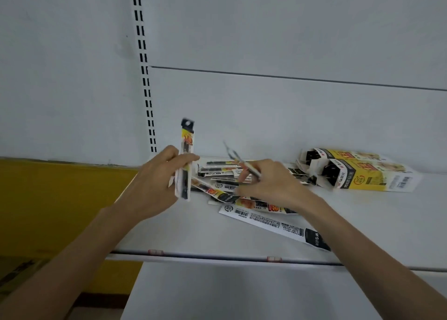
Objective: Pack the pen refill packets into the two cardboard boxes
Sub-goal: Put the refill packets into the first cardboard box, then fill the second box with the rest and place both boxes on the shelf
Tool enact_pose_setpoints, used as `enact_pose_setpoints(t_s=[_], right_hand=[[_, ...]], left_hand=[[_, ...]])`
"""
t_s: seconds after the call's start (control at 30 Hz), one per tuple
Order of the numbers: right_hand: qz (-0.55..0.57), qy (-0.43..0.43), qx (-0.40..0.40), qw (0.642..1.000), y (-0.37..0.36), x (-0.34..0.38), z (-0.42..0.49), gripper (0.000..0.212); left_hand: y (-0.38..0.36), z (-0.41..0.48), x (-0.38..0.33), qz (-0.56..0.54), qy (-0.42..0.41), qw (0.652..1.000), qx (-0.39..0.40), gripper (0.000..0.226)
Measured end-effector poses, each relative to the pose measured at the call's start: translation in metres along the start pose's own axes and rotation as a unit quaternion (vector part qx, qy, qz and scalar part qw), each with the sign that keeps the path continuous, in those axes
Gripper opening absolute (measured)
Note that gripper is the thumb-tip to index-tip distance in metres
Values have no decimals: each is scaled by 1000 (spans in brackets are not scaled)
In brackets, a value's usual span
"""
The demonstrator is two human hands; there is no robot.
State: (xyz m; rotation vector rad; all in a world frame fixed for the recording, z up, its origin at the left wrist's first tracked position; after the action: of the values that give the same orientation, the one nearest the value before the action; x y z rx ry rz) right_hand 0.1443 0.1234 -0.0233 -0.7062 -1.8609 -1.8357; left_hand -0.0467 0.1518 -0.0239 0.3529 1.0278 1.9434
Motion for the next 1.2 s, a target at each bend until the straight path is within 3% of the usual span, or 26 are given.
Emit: enact_pose_setpoints(t_s=[0.1, 0.2, 0.27, 0.33, 0.37, 0.47, 0.6, 0.63, 0.7, 0.83, 0.93, 1.03, 1.2], right_hand=[[-28, -5, 28, 999, -20, 4, 4, 39], [-40, -11, 41, 998, -29, 4, 9, 30], [-44, -5, 19, 999, -26, 6, 13, 12], [-29, 0, -20, 999, -18, 9, 15, 6], [-8, 1, -35, 999, -13, 10, 16, 6], [46, 12, -71, 996, 1, 13, 15, 8], [94, 37, -97, 990, 16, 16, 14, 11], [103, 41, -100, 989, 19, 15, 14, 13], [120, 47, -98, 987, 24, 12, 14, 17], [150, 61, -101, 982, 30, 4, 7, 4], [157, 41, -113, 980, 40, -16, -2, 22], [172, -30, -142, 974, 60, -50, -14, 16], [46, -124, -200, 971, 108, -125, -40, 29]], left_hand=[[-5, -6, 5, -103, 56, 992, 49, 80], [-6, -17, 13, -223, 125, 962, 98, 84], [-1, -19, 17, -196, 132, 970, 53, 56], [10, -15, 17, -110, 114, 986, -58, 15], [15, -13, 15, -84, 109, 985, -100, 12], [14, -5, 8, -63, 124, 986, -96, 22], [9, 7, -4, 47, 151, 987, -9, 92], [8, 12, -5, 94, 145, 985, 3, 91], [5, 19, -8, 174, 108, 979, -2, 65], [-7, 26, -17, 149, 14, 987, -58, 26], [-19, 30, -27, 94, 14, 994, -57, 20], [-35, 37, -43, -20, 47, 999, -19, 16], [-62, 69, -104, -86, -33, 995, 35, 16]])
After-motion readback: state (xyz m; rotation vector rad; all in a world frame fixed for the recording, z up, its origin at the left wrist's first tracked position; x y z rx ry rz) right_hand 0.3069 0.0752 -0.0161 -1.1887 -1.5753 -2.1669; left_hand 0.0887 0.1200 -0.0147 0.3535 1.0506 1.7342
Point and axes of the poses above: each hand's wrist, its own z-axis towards the middle knuckle, its own y-axis out of the back of the hand, x = y × z, the point moved 6 cm from there along z, towards the middle knuckle, and after that the axes turned 11 degrees about -y, right-handed, at the moved point
